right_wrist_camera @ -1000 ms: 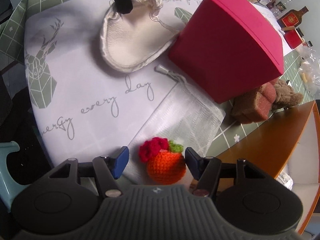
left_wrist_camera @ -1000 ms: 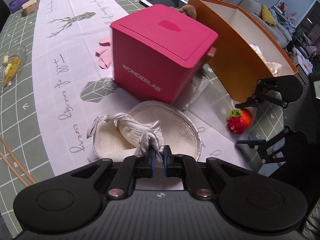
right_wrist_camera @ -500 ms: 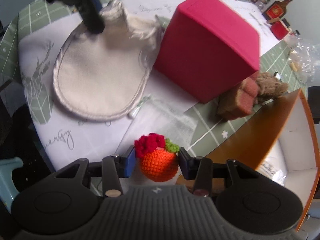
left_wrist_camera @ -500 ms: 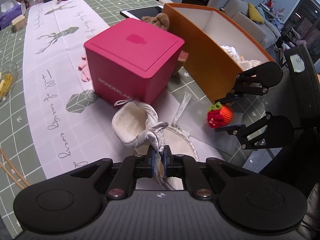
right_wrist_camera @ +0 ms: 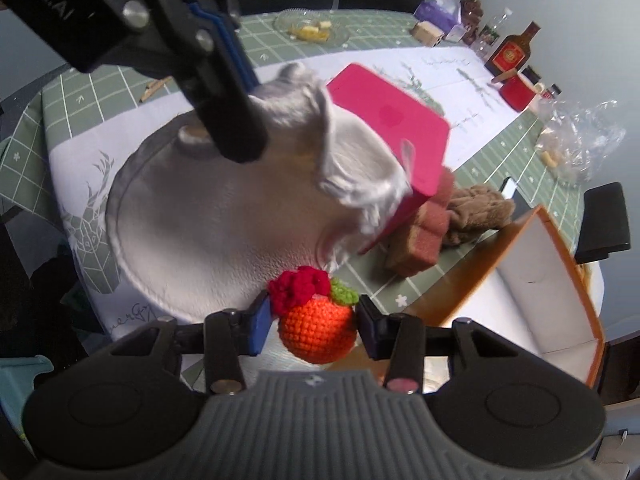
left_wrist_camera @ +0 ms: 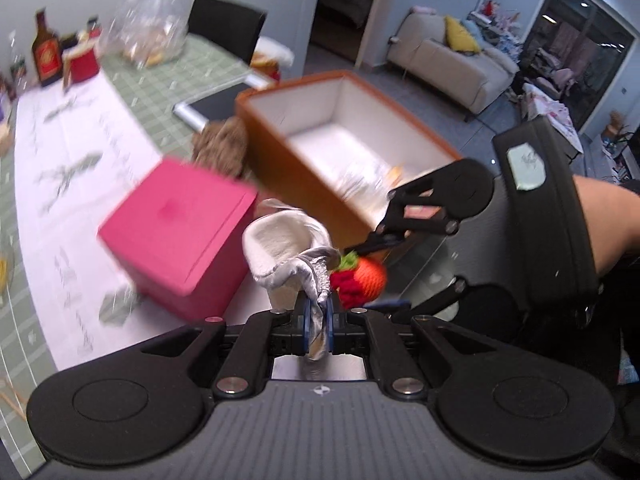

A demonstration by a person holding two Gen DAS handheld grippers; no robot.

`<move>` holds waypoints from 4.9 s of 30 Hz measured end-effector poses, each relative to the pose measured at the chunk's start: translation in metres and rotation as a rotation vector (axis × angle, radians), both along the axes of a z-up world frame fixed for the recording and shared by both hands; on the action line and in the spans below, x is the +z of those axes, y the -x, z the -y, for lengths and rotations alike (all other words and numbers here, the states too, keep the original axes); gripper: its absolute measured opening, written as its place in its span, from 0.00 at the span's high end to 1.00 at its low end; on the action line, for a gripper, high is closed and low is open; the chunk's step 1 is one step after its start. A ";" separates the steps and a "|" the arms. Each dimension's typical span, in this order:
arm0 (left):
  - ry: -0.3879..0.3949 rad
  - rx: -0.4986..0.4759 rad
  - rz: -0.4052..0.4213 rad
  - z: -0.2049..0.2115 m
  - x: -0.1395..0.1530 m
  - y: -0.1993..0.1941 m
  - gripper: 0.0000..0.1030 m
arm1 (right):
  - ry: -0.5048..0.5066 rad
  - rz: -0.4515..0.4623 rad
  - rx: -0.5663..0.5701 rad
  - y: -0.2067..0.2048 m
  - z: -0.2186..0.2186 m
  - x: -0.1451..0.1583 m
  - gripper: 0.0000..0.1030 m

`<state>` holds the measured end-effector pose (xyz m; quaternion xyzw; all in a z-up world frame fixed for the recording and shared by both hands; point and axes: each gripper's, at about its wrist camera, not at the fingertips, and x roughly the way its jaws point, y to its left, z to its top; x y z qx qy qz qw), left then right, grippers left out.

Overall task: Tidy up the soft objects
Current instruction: 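Carry the beige pouch and crochet strawberry with both tools to the orange box, then lower both items into the orange box and open both tools, then withdraw both tools from the orange box back over the table, then reach the left tool to the white mesh bag and grasp it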

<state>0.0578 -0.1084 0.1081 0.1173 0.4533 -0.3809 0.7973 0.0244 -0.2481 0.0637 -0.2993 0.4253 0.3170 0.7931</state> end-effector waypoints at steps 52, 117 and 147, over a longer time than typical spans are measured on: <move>-0.197 -0.038 0.172 0.178 -0.049 -0.141 0.92 | -0.087 0.005 -0.358 -0.148 0.154 -0.030 0.57; -0.125 0.054 0.014 -0.019 -0.074 -0.001 0.58 | -0.165 -0.005 -0.129 -0.026 0.033 -0.004 0.46; 0.022 -0.188 0.123 0.018 -0.138 0.057 0.24 | -0.173 -0.105 -0.246 0.037 0.049 -0.027 0.33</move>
